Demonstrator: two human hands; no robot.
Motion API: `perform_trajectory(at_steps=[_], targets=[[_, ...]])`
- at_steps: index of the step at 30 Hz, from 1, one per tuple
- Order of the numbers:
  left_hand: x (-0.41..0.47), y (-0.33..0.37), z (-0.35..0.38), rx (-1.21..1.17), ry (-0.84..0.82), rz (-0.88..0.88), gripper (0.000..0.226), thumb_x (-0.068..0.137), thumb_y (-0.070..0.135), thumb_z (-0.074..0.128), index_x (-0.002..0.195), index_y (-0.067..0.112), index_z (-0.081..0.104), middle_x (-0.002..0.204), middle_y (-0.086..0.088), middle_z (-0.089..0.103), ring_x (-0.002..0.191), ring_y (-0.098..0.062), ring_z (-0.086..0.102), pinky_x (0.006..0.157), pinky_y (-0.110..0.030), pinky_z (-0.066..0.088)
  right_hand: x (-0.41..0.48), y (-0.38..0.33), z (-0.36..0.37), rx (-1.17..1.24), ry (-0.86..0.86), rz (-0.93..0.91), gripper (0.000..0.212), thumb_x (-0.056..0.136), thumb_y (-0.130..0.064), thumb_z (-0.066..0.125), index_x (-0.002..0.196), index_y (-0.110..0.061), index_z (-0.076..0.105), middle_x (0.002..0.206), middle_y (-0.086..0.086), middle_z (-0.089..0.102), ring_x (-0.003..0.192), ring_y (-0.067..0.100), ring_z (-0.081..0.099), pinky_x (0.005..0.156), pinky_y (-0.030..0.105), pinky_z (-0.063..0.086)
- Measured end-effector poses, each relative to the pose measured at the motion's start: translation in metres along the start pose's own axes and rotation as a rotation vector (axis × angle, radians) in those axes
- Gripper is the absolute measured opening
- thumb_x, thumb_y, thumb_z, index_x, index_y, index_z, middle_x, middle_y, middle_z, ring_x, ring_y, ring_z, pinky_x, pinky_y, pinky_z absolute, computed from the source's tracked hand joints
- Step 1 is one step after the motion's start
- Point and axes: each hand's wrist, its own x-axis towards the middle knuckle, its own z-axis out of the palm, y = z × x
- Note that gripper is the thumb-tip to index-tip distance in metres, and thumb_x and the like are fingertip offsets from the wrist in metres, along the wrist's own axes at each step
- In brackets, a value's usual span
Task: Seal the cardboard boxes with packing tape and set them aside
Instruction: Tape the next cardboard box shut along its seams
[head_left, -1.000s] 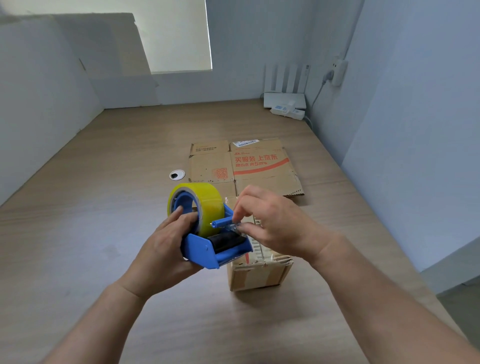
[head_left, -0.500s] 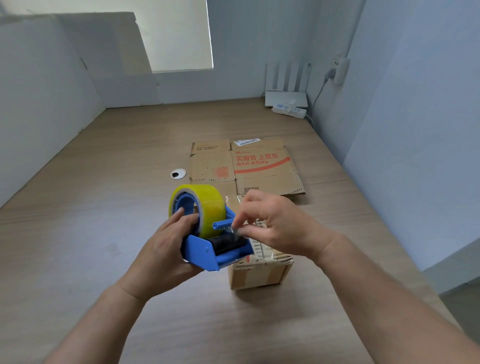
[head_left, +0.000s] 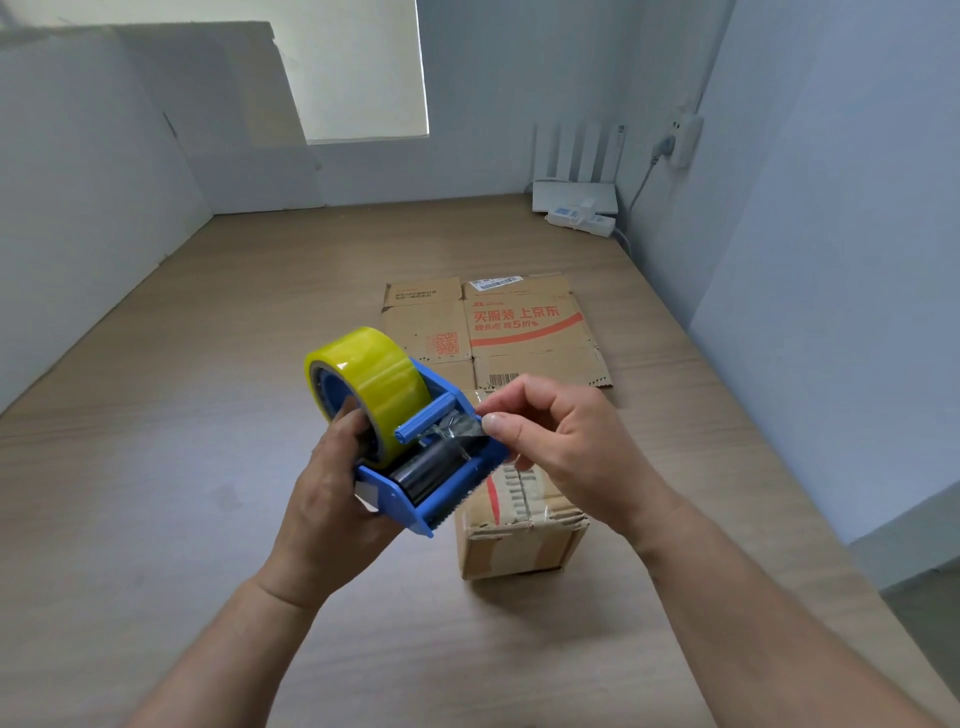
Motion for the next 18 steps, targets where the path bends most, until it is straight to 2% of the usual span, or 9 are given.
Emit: perform_trajectory(at_steps=[3,5,8,10,14,18], targets=[[0.0007,-0.0003,0.002,-0.007,-0.007,0.011,0.076,0.073,0.039,0.068,0.134,0.055,0.027,0.118,-0.013,0.06,0.105,-0.011,0.06,0.092,-0.012,0.046,0.0003,-0.0014,-0.0004,-0.054,0.017,-0.054,0.016,0.089,-0.005,0.062,0.085,-0.02,0.065,0.079,-0.001,0.065,0.065,0.006,0.056,0.058,0.022,0.05],[0.0013,0.0006,0.0033,-0.033,-0.009,0.01,0.072,0.076,0.045,0.069,0.135,0.054,0.028,0.119,-0.007,0.06,0.106,-0.007,0.06,0.092,-0.011,0.045,0.0001,-0.002,-0.0001,-0.107,0.038,-0.087,0.011,0.088,-0.011,0.062,0.084,-0.021,0.064,0.076,-0.006,0.063,0.064,0.005,0.055,0.058,0.024,0.051],[0.0009,0.0026,0.0056,-0.102,-0.004,-0.03,0.071,0.075,0.045,0.07,0.134,0.054,0.03,0.125,0.02,0.055,0.11,0.003,0.058,0.09,-0.01,0.045,0.0002,-0.0043,-0.0007,-0.172,0.055,-0.12,0.007,0.085,-0.02,0.057,0.085,-0.017,0.063,0.073,-0.012,0.06,0.064,0.003,0.055,0.059,0.025,0.051],[0.0005,0.0038,0.0065,-0.128,0.002,-0.048,0.074,0.073,0.041,0.071,0.133,0.055,0.032,0.125,0.031,0.052,0.111,0.006,0.057,0.09,-0.009,0.045,0.0008,-0.0068,-0.0031,-0.175,0.031,-0.128,0.006,0.084,-0.02,0.058,0.085,-0.017,0.063,0.073,-0.013,0.059,0.065,0.002,0.055,0.06,0.021,0.049],[0.0019,0.0068,0.0069,-0.142,-0.004,-0.067,0.072,0.071,0.042,0.072,0.13,0.058,0.033,0.122,0.034,0.052,0.11,0.007,0.057,0.089,-0.009,0.045,0.0023,-0.0082,-0.0069,-0.245,-0.015,-0.169,0.008,0.083,-0.016,0.069,0.088,-0.019,0.062,0.08,-0.011,0.06,0.07,0.006,0.058,0.061,0.022,0.052],[0.0036,0.0086,0.0058,-0.136,0.002,-0.103,0.069,0.068,0.039,0.071,0.124,0.062,0.037,0.115,0.036,0.055,0.102,0.008,0.059,0.082,-0.006,0.046,0.0089,-0.0073,-0.0095,-0.514,0.004,-0.353,0.016,0.083,-0.029,0.059,0.088,-0.015,0.066,0.083,-0.011,0.054,0.068,0.01,0.055,0.059,0.033,0.052]])
